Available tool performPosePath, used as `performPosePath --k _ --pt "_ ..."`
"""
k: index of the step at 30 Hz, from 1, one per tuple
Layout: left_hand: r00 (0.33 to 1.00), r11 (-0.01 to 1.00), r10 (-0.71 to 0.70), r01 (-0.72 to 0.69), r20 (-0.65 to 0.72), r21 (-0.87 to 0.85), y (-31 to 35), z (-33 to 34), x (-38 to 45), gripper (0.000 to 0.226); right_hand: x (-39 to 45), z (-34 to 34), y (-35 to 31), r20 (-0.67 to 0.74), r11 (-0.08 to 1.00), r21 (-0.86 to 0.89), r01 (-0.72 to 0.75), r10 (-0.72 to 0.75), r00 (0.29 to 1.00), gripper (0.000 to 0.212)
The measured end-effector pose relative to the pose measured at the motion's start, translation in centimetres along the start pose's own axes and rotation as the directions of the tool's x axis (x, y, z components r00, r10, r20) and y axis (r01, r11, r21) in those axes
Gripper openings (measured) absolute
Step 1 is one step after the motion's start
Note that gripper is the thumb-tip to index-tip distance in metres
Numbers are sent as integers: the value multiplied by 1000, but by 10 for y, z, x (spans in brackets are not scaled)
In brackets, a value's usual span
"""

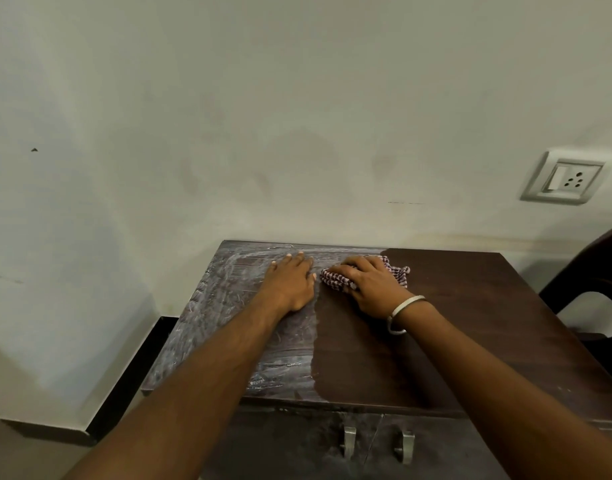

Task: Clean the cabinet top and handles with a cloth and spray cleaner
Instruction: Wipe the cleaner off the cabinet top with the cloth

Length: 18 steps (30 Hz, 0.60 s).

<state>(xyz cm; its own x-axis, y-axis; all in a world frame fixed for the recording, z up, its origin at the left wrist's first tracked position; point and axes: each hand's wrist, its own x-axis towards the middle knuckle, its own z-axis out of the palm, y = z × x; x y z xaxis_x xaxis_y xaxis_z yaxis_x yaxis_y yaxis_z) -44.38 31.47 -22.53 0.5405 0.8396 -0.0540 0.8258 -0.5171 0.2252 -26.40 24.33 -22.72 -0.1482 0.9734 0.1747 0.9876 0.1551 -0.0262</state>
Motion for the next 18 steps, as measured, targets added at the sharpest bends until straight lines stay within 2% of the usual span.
performPosePath --k 3,9,14,18 --pt "1000 1000 4 -4 2 -6 -1 -1 2 54 -6 -2 9 8 1000 -12 20 -20 1000 48" --pt "1000 1000 6 -6 -14 -1 0 0 4 54 15 -2 14 25 998 -36 -43 44 999 48" --pt "1000 1000 -1 1 -13 -6 1 0 9 54 10 3 6 -18 1000 -23 12 -12 1000 47" --pt "1000 1000 3 -3 -7 -1 -1 -1 11 55 5 -1 20 14 1000 -8 4 -4 1000 48"
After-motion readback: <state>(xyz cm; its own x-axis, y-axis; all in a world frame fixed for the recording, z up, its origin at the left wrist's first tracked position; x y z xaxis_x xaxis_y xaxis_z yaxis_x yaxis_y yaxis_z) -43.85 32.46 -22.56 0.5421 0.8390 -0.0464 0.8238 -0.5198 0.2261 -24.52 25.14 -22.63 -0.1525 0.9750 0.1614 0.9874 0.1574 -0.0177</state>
